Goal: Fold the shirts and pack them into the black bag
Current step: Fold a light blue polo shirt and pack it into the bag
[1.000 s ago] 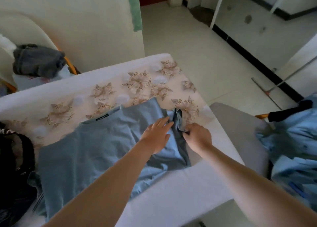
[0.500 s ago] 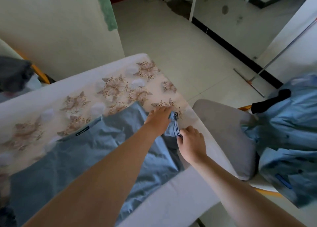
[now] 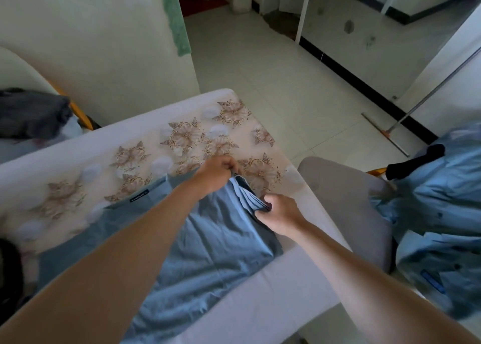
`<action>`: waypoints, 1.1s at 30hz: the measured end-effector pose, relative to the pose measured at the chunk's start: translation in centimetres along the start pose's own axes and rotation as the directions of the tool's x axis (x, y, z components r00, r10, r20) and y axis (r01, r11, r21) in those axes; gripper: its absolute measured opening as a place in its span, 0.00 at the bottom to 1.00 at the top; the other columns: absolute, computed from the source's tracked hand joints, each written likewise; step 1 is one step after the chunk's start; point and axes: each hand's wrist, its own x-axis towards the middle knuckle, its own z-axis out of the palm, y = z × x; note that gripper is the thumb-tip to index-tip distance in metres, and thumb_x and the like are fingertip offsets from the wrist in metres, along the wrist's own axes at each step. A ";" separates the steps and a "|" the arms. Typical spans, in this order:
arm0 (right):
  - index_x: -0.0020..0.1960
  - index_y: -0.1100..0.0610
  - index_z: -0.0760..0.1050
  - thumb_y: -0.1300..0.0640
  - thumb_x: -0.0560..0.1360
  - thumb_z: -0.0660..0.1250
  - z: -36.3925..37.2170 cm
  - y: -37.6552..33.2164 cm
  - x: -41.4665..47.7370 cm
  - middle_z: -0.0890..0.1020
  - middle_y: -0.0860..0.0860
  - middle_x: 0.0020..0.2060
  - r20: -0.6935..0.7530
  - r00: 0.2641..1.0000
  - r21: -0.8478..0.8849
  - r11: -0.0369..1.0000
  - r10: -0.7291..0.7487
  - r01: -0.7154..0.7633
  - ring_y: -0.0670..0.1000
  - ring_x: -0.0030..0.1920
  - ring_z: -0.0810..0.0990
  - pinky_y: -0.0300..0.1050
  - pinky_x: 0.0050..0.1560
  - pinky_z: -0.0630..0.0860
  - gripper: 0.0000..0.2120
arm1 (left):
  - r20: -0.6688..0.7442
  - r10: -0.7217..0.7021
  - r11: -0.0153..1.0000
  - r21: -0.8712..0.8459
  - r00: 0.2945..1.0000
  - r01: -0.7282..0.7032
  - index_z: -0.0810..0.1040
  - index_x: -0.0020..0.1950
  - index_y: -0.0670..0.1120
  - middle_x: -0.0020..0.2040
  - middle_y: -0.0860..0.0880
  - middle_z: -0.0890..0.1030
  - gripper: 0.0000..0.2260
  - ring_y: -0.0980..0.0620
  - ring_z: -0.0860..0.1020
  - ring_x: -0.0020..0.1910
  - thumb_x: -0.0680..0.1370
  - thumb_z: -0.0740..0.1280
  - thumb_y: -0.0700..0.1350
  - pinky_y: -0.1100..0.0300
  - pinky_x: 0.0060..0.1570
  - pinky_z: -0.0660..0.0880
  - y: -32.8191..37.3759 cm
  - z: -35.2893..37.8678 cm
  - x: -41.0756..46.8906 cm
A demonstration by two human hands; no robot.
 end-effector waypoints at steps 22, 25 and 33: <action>0.50 0.48 0.80 0.48 0.78 0.64 4.0 -1.6 -1.9 0.83 0.44 0.47 0.164 0.984 -0.296 0.948 -0.071 0.117 0.49 0.48 0.81 0.43 0.47 0.76 0.07 | 0.180 0.225 0.463 0.845 0.958 -0.268 0.72 0.70 0.50 0.66 0.47 0.72 0.20 0.45 0.74 0.63 0.79 0.61 0.35 0.49 0.61 0.73 -7.1 2.0 -4.8; 0.48 0.48 0.78 0.46 0.76 0.68 4.2 -1.4 -1.5 0.81 0.45 0.45 -0.007 0.995 -0.281 0.955 -0.097 0.091 0.50 0.47 0.80 0.45 0.47 0.76 0.07 | 0.178 0.317 0.447 0.838 0.932 -0.313 0.71 0.69 0.47 0.66 0.46 0.71 0.24 0.46 0.72 0.64 0.75 0.60 0.30 0.52 0.63 0.72 -5.9 1.9 -3.4; 0.59 0.47 0.79 0.42 0.73 0.69 4.7 -1.9 -0.3 0.75 0.49 0.55 -0.009 0.988 -0.426 0.894 -0.156 0.138 0.53 0.57 0.74 0.49 0.58 0.69 0.17 | 0.400 0.289 0.078 0.896 0.870 -0.438 0.67 0.72 0.47 0.62 0.47 0.76 0.27 0.46 0.73 0.62 0.75 0.68 0.34 0.45 0.74 0.59 -5.3 0.8 -0.1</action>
